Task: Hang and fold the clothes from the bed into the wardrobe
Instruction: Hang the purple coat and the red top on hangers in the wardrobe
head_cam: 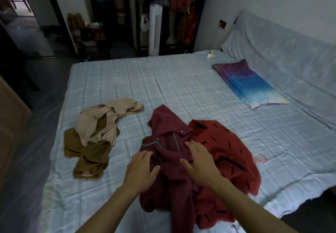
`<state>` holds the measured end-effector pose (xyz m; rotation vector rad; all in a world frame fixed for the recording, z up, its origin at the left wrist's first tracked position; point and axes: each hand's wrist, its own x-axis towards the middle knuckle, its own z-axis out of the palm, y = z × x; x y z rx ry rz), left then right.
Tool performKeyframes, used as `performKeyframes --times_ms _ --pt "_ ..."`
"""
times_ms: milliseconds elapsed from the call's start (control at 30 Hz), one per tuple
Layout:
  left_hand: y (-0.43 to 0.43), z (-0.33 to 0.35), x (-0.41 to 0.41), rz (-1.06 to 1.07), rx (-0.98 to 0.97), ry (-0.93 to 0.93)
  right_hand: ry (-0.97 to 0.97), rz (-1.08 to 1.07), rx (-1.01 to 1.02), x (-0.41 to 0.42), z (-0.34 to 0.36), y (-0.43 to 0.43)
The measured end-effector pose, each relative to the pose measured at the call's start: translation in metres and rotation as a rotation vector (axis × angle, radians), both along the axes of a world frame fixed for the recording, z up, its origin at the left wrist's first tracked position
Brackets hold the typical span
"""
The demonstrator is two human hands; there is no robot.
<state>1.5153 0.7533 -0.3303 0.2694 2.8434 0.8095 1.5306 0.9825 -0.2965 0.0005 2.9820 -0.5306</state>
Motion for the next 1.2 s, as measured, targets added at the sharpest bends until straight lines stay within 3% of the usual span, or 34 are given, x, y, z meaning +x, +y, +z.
performKeyframes --times_ms 633,1200 --pt "0.033 -0.098 -0.137 -0.114 -0.167 -0.215 -0.264 -0.013 -0.099 -0.141 -0.134 -0.01" --pt "0.023 -0.196 -0.212 -0.182 -0.173 -0.263 -0.482 -0.078 0.019 -0.2 -0.26 -0.055"
